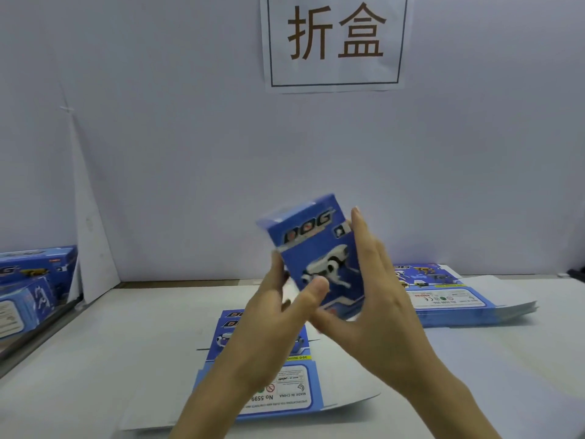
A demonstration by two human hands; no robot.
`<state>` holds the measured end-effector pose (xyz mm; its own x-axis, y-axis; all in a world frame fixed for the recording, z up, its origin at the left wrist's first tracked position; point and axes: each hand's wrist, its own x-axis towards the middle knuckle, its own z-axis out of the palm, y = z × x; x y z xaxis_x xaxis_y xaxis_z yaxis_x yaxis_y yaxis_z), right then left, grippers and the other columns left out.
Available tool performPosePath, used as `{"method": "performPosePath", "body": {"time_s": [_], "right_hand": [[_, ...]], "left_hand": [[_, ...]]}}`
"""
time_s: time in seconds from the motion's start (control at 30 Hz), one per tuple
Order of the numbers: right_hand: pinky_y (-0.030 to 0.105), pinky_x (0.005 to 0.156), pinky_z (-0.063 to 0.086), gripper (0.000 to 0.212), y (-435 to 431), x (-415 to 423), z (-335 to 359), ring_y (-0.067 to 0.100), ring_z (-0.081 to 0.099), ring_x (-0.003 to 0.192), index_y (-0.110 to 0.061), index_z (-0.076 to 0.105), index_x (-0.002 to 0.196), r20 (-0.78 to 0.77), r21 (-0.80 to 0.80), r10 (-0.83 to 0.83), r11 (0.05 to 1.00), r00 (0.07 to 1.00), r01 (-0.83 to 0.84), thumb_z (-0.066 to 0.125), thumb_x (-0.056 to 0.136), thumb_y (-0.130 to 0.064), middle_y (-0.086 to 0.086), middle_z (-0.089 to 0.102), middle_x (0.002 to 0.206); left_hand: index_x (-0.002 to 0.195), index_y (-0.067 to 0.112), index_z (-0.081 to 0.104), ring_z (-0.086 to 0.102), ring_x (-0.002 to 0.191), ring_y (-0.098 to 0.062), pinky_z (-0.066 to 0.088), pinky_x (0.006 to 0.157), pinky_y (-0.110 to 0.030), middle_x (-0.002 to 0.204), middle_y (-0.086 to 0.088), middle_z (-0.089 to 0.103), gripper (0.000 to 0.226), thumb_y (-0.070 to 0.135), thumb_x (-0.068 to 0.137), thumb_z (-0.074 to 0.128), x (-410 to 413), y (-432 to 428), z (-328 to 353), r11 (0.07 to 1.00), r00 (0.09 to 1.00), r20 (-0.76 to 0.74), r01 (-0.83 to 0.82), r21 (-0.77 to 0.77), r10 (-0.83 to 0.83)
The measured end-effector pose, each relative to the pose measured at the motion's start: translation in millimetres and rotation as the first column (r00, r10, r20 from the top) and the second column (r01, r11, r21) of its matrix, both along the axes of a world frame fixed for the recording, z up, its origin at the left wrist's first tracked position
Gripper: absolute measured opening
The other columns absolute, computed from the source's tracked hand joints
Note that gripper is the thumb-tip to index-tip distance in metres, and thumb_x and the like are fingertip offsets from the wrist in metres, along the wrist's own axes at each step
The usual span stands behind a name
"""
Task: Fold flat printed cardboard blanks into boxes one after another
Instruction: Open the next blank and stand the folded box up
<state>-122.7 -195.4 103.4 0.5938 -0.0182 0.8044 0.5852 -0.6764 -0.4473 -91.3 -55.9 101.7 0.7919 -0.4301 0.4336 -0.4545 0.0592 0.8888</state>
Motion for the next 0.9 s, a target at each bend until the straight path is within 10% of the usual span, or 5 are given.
{"method": "performPosePath", "body": {"time_s": [0.27, 0.57, 0.77, 0.9], "right_hand": [[0.026, 0.073, 0.057, 0.081, 1, -17, 16, 0.016, 0.066, 0.104, -0.041, 0.033, 0.142, -0.022, 0.55, 0.393, 0.773, 0.919, -0.318, 0.07, 0.07, -0.047, -0.007, 0.068, 0.113], [0.026, 0.047, 0.054, 0.044, -7, -32, 35, 0.015, 0.069, 0.063, -0.018, 0.056, 0.101, 0.004, 0.674, 0.361, 0.688, 0.932, -0.27, 0.07, 0.067, -0.042, -0.005, 0.071, 0.081], [0.033, 0.047, 0.056, 0.064, -20, -43, 42, 0.025, 0.072, 0.07, -0.052, 0.055, 0.119, -0.408, 0.412, 0.365, 0.892, 0.837, -0.188, 0.064, 0.057, -0.068, 0.006, 0.063, 0.113], [0.018, 0.048, 0.05, 0.044, -24, -47, 42, 0.005, 0.068, 0.068, -0.06, 0.055, 0.096, -0.492, 0.101, 0.119, 0.992, 0.863, -0.079, 0.05, 0.06, -0.086, -0.013, 0.063, 0.095]], "left_hand": [[0.138, 0.052, 0.036, 0.056, 0.119, -0.007, 0.056, 0.074, -0.021, 0.131, 0.021, 0.054, 0.062, 0.049, 0.082, 0.061, -11, 15, 18, 0.99, 0.979, 0.202, 0.047, -0.136, -0.019], [0.125, 0.034, 0.06, 0.066, 0.108, -0.017, 0.058, 0.069, -0.027, 0.122, 0.007, 0.066, 0.046, 0.038, 0.08, 0.069, -14, 23, 19, 0.939, 0.953, 0.303, 0.093, -0.332, 0.013], [0.104, 0.031, 0.061, 0.061, 0.115, -0.02, 0.055, 0.077, -0.024, 0.111, -0.002, 0.07, 0.027, 0.016, 0.082, 0.054, -17, 25, 19, 0.91, 0.925, 0.373, 0.088, -0.404, 0.076], [0.109, 0.034, 0.056, 0.065, 0.105, -0.018, 0.056, 0.078, -0.025, 0.112, 0.003, 0.07, 0.028, 0.02, 0.085, 0.054, -16, 24, 19, 0.935, 0.907, 0.4, 0.019, -0.355, 0.133]]}}
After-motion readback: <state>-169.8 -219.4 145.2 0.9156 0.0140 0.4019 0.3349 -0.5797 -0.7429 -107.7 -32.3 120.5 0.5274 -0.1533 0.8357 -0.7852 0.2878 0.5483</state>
